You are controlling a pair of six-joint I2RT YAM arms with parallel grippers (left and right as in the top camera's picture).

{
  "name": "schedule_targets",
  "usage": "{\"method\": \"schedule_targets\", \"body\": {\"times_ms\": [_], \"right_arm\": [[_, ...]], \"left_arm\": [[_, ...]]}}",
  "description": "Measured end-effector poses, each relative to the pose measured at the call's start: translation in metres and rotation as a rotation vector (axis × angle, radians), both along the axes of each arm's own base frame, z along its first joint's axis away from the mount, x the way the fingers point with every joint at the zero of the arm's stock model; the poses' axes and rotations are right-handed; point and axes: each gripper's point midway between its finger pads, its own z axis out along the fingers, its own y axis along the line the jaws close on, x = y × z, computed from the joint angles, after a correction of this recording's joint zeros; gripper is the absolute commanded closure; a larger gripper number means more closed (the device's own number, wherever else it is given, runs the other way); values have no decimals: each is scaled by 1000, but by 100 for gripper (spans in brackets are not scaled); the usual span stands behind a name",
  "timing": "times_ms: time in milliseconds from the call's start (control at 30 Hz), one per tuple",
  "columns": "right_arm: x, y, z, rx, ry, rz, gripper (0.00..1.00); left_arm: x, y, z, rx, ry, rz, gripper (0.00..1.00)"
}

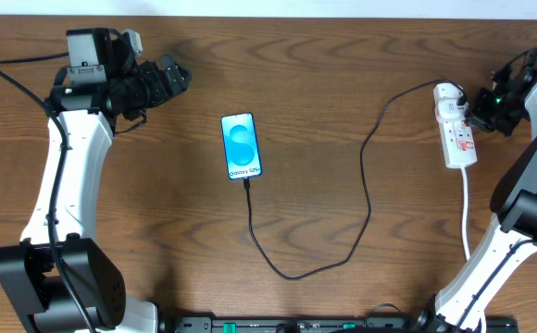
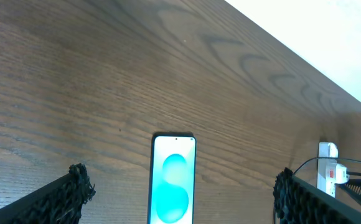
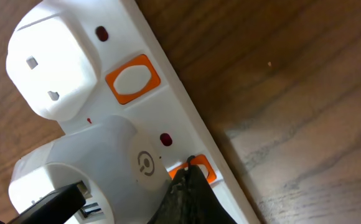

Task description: Plug charger to phone and switch on socket

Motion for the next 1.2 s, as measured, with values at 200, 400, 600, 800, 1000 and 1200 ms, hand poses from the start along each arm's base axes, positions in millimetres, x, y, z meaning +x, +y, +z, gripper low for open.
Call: {"method": "schedule_targets", "body": {"times_ms": [200,400,600,800,1000,1200], "right_arm": [[-1,1,0,26,17,-73,99],[0,1,0,35,19,-103,99],[0,0,0,32,20,-111,99],[1,-3,3,47,11,-123,99],[-2,-8,14,140,-25,-151,99],[-16,-14,78,205,-114,-183,99]], "left_arm": [[0,0,0,0,0,0,5],[0,0,0,0,0,0,5],[0,0,0,0,0,0,5],[0,0,0,0,0,0,5],[0,0,0,0,0,0,5],[0,0,0,0,0,0,5]]}}
